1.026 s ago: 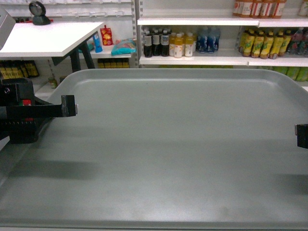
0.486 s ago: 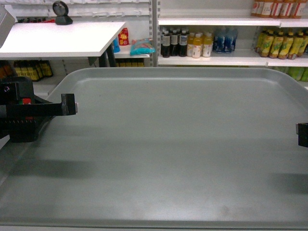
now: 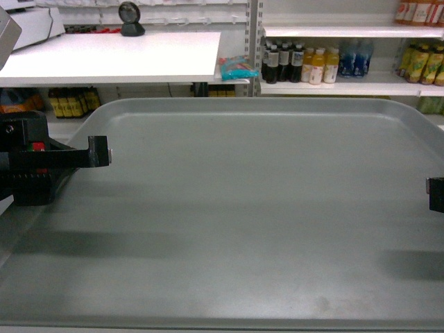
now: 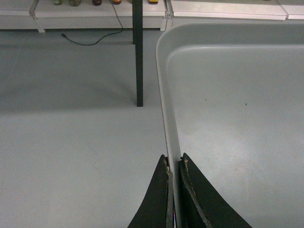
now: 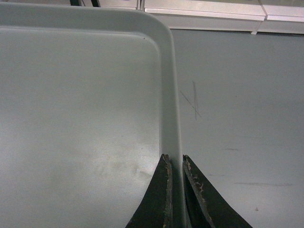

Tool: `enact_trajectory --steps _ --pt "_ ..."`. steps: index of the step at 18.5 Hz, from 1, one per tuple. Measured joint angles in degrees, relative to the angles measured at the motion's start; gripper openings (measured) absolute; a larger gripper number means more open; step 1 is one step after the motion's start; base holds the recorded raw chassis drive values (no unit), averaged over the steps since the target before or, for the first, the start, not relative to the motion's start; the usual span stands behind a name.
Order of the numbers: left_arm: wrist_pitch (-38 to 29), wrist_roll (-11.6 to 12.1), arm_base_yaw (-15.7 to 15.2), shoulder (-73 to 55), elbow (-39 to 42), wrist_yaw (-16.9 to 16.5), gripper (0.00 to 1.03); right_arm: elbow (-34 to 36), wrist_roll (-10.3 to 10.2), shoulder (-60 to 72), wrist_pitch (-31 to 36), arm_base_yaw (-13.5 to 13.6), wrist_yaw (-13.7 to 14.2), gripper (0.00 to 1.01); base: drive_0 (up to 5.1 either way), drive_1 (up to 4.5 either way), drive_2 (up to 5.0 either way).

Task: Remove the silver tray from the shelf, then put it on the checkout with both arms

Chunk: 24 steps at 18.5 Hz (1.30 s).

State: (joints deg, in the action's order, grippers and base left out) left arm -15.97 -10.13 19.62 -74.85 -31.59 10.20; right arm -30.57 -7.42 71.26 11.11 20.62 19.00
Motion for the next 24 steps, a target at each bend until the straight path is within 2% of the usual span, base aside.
enact_trajectory --steps 24 --pt "0.0 0.0 0.0 0.0 0.0 0.0 0.03 0.0 0.0 0.2 0.0 0.0 0.0 0.03 -5.0 2.44 2.4"
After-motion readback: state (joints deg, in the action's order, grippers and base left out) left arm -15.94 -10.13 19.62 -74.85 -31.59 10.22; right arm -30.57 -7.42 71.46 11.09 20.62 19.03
